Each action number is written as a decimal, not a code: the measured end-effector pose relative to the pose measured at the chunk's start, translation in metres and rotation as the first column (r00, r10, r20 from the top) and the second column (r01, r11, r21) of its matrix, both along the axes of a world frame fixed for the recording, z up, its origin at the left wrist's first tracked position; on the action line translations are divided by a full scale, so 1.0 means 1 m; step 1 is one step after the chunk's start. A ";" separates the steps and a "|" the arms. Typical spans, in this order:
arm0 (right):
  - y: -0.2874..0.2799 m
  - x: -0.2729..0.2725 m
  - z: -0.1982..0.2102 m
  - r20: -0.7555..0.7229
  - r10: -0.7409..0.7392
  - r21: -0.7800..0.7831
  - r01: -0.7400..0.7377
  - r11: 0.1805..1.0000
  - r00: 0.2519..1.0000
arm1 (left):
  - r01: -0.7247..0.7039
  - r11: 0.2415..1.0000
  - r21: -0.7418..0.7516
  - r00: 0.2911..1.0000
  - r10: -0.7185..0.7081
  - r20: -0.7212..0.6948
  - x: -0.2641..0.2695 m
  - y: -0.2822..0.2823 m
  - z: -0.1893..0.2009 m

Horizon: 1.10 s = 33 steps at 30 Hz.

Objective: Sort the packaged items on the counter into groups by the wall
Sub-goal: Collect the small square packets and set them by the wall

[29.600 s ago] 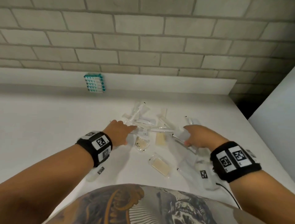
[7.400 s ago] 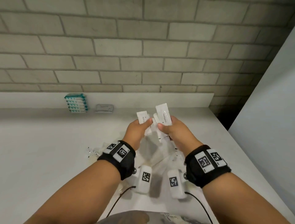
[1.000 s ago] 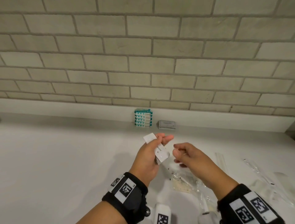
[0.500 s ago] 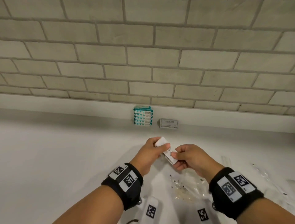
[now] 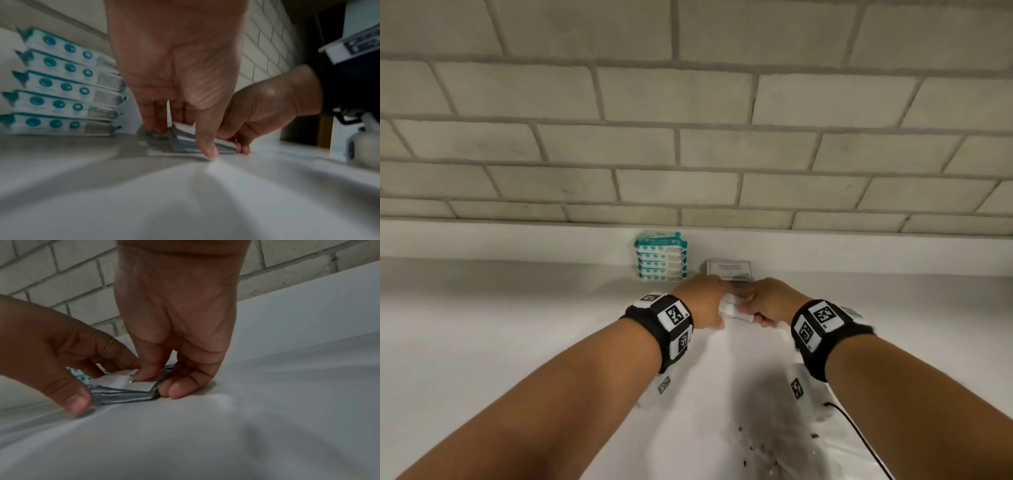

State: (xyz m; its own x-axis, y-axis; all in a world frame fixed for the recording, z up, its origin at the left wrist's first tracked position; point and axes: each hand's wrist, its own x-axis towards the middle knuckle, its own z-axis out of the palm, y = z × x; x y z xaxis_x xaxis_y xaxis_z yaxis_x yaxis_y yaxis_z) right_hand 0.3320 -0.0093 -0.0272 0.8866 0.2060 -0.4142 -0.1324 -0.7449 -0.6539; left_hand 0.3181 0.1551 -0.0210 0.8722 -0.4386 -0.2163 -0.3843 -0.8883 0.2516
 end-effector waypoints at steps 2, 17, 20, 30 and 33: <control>0.000 0.003 0.001 0.021 0.039 -0.010 -0.038 0.999 0.999 | -0.007 0.999 0.032 1.000 0.007 0.004 0.007 -0.001 -0.005; -0.009 0.006 -0.017 0.173 0.187 -0.232 -0.145 0.962 0.967 | -0.038 0.997 -0.062 0.999 0.039 0.018 0.010 -0.006 -0.011; -0.009 0.006 -0.018 0.176 0.181 -0.207 -0.143 0.968 0.968 | -0.050 0.997 -0.066 0.999 0.050 0.002 0.010 -0.006 -0.012; -0.010 0.005 -0.020 0.177 0.154 -0.161 -0.126 0.979 0.972 | -0.157 0.935 -0.317 0.987 0.137 -0.083 0.008 0.006 -0.018; -0.010 0.006 -0.020 0.164 0.138 -0.168 -0.110 0.980 0.977 | -0.160 0.918 -0.363 0.986 0.135 -0.093 0.008 0.009 -0.018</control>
